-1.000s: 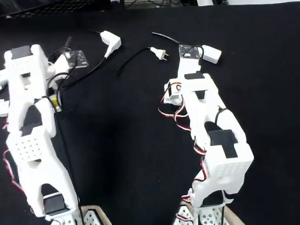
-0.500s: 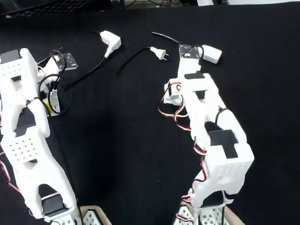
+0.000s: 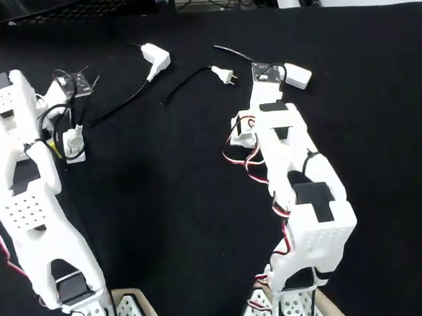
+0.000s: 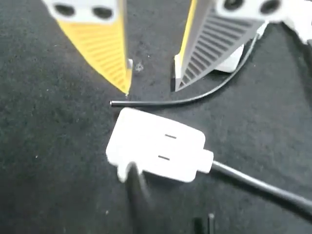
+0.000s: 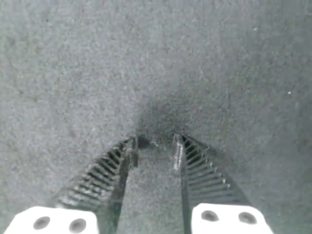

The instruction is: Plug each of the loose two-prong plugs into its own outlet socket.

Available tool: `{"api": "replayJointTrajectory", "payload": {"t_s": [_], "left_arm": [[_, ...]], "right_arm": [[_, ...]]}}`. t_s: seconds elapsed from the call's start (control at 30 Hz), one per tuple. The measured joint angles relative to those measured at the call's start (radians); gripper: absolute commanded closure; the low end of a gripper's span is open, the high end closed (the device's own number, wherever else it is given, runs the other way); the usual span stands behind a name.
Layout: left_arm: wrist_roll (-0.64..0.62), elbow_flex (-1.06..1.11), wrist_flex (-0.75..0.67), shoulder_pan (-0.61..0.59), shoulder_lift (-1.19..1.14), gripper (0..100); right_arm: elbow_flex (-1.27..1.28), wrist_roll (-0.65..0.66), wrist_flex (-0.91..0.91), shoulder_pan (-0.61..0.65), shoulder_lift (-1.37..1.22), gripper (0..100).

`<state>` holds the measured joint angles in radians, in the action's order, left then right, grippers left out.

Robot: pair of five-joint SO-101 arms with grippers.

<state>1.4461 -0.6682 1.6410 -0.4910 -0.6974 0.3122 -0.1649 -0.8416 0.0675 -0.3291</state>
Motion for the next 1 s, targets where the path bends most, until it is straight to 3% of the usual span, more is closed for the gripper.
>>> {"api": "replayJointTrajectory", "payload": {"t_s": [0.87, 1.0], "left_arm": [[0.002, -0.012, -0.002, -0.006, -0.137, 85], [-0.014, -0.020, 0.000, 0.002, -0.169, 85]], "right_arm": [[-0.003, 0.003, 0.002, 0.020, 0.000, 84.3], [-0.005, 0.146, -0.002, 0.072, 0.000, 84.3]]}}
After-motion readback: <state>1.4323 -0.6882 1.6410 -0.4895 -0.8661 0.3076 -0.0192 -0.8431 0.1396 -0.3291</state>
